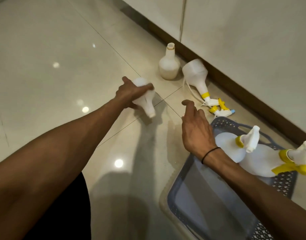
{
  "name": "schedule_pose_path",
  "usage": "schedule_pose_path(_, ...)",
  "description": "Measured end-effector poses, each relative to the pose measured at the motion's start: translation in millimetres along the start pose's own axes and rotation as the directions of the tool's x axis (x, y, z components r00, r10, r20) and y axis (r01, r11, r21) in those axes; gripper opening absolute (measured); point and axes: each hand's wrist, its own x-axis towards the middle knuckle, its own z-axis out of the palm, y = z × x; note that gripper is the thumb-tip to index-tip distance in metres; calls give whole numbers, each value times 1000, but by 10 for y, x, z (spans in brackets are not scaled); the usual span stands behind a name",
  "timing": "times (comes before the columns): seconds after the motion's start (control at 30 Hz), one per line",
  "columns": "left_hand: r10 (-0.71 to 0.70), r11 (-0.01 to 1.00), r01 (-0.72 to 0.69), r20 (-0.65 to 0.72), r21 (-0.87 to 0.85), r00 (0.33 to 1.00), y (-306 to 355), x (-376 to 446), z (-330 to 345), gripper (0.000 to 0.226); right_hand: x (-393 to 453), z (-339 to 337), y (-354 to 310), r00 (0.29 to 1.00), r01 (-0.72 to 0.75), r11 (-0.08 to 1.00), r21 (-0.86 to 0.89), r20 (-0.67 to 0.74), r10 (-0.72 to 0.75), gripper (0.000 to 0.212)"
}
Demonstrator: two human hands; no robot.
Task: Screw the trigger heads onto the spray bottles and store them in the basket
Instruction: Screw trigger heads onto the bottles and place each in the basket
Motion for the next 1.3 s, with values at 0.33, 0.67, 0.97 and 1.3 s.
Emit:
schedule_pose_path(0.33, -91, 901, 142, 142, -410, 986, 234, 90, -476, 90, -228, -492, -151, 991, 64, 938, 340, 90, -101, 34)
schedule_pose_path(0.67, -68, 929, 114, 139, -351, 988, 251, -54, -366, 90, -250, -583, -95, 994, 8, 918, 396, 96, -50, 33)
schedule_pose_path(0.97, -11, 974, 81, 312, -213, 950, 328, -304, -35, 87, -160, -551, -90, 992, -115, 903, 414, 99, 82, 37)
schedule_pose_path(1.3, 22, 988, 31, 336, -152, 941, 436, -622, 207, 82, -182, -654, -160, 991, -126, 849, 513, 35, 126, 60)
